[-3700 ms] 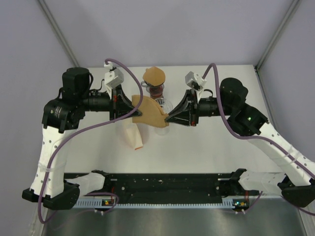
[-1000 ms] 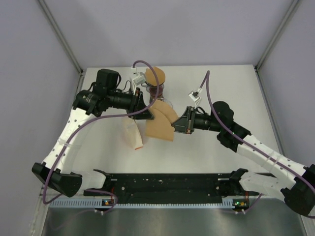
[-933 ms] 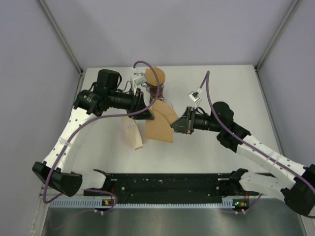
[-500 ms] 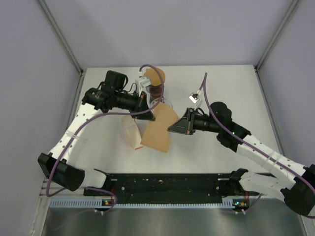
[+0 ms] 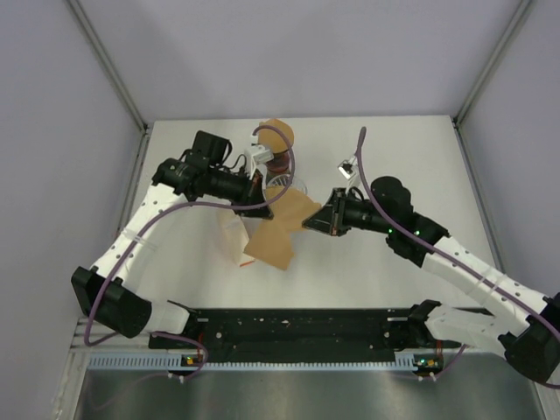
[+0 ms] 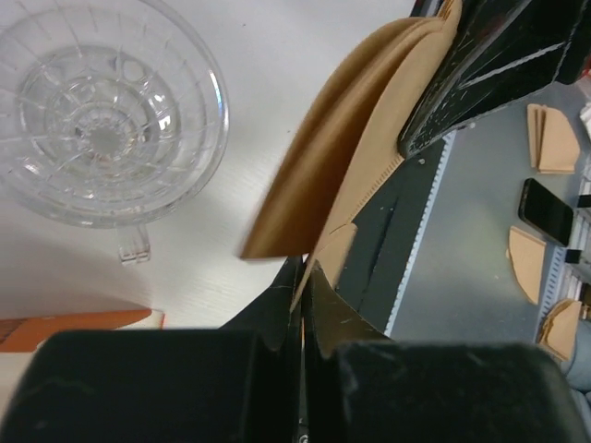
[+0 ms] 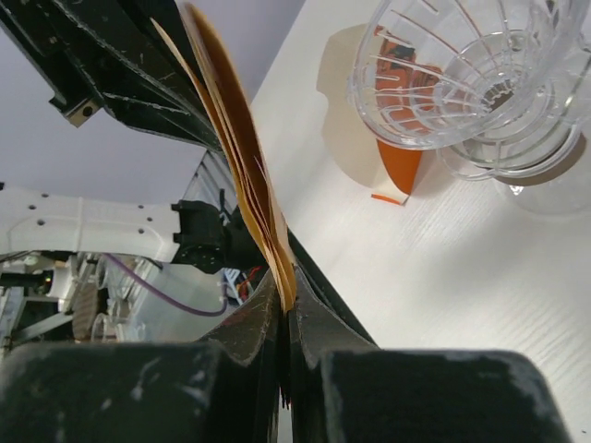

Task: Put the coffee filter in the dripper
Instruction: Adjust the coffee filter.

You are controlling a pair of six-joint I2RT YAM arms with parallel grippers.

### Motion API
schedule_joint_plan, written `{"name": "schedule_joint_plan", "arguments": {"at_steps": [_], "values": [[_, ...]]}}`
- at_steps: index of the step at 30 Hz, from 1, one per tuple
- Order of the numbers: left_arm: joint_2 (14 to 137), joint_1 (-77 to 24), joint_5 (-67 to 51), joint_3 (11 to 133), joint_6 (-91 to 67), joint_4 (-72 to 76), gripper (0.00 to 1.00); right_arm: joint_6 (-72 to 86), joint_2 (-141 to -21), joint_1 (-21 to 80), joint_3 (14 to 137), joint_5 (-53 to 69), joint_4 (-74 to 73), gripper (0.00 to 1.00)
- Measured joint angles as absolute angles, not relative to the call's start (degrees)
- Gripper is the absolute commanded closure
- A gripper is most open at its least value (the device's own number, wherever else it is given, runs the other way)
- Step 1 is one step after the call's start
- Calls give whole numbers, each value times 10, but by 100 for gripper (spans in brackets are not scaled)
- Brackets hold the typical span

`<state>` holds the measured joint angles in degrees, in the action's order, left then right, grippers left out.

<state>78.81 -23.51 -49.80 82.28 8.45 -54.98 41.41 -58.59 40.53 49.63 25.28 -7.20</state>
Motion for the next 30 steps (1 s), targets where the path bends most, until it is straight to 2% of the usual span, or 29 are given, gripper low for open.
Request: {"name": "schedule_joint_plan", "arguments": {"at_steps": [16, 25, 30], "values": [[729, -201, -330, 822, 220, -618, 100, 319, -719, 516, 595, 136, -81, 100], [709, -150, -303, 828, 349, -649, 100, 269, -719, 528, 612, 97, -93, 100], [715, -130, -286, 884, 370, -678, 100, 249, -718, 555, 612, 64, -81, 100]]}}
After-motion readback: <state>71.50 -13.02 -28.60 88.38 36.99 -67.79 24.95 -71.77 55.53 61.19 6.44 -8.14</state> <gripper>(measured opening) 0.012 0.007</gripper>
